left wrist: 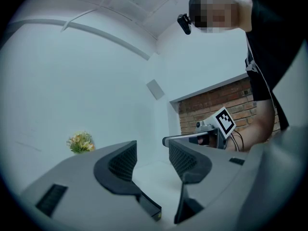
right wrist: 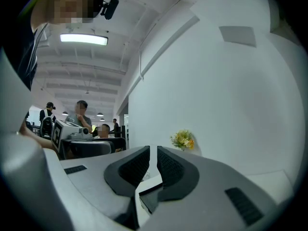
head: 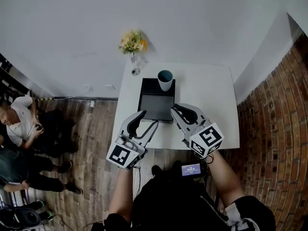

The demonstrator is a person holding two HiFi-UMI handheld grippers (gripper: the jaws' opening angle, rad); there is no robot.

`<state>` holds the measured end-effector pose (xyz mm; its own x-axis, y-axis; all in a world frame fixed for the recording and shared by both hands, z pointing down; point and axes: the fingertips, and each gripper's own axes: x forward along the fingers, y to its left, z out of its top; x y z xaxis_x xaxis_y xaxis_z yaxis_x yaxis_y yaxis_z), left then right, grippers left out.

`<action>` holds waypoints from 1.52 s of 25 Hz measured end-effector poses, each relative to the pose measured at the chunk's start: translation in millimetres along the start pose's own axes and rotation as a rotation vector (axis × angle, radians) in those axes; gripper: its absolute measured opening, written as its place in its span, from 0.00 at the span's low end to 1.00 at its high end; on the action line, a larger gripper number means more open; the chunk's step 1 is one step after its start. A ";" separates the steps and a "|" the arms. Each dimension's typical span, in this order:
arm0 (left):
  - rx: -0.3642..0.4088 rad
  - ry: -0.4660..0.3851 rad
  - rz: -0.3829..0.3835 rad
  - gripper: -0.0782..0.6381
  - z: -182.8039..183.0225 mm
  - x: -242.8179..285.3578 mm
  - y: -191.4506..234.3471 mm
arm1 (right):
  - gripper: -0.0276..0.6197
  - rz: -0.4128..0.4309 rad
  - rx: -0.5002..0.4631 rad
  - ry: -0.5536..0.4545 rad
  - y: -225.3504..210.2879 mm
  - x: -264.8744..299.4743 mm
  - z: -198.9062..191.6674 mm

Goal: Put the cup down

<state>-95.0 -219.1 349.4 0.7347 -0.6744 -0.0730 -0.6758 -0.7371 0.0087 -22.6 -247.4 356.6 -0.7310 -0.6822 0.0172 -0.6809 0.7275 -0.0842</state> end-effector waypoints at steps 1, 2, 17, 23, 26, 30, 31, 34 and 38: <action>0.001 -0.006 -0.004 0.40 2.3 -0.5 -2.3 | 0.13 0.006 0.000 -0.001 3.3 0.7 1.5; 0.002 -0.011 -0.008 0.40 4.0 -1.0 -5.2 | 0.11 0.013 -0.003 -0.002 6.9 1.3 2.6; -0.042 0.012 0.039 0.38 -0.8 -17.9 0.3 | 0.06 0.033 -0.002 0.010 22.6 8.7 0.9; -0.036 0.016 0.031 0.38 -4.0 -15.4 1.2 | 0.06 0.034 -0.001 0.021 22.4 11.4 -4.7; -0.033 0.019 0.024 0.38 -5.8 -13.9 1.8 | 0.06 0.030 -0.004 0.021 19.8 12.3 -4.6; -0.040 0.018 0.024 0.38 -5.1 -14.1 1.5 | 0.06 0.020 -0.007 0.024 17.9 10.6 -4.9; -0.041 0.017 0.026 0.38 -4.6 -14.7 1.5 | 0.06 0.019 -0.008 0.023 18.0 10.2 -4.8; -0.040 0.018 0.026 0.38 -4.3 -15.5 1.5 | 0.06 0.016 -0.008 0.025 17.7 9.4 -5.4; -0.045 0.010 0.021 0.38 -2.5 -15.2 0.7 | 0.06 0.008 -0.010 0.025 16.9 7.7 -4.8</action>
<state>-106.5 -209.4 353.0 0.7213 -0.6898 -0.0626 -0.6876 -0.7240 0.0550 -39.9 -240.0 360.1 -0.7371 -0.6745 0.0420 -0.6755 0.7335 -0.0746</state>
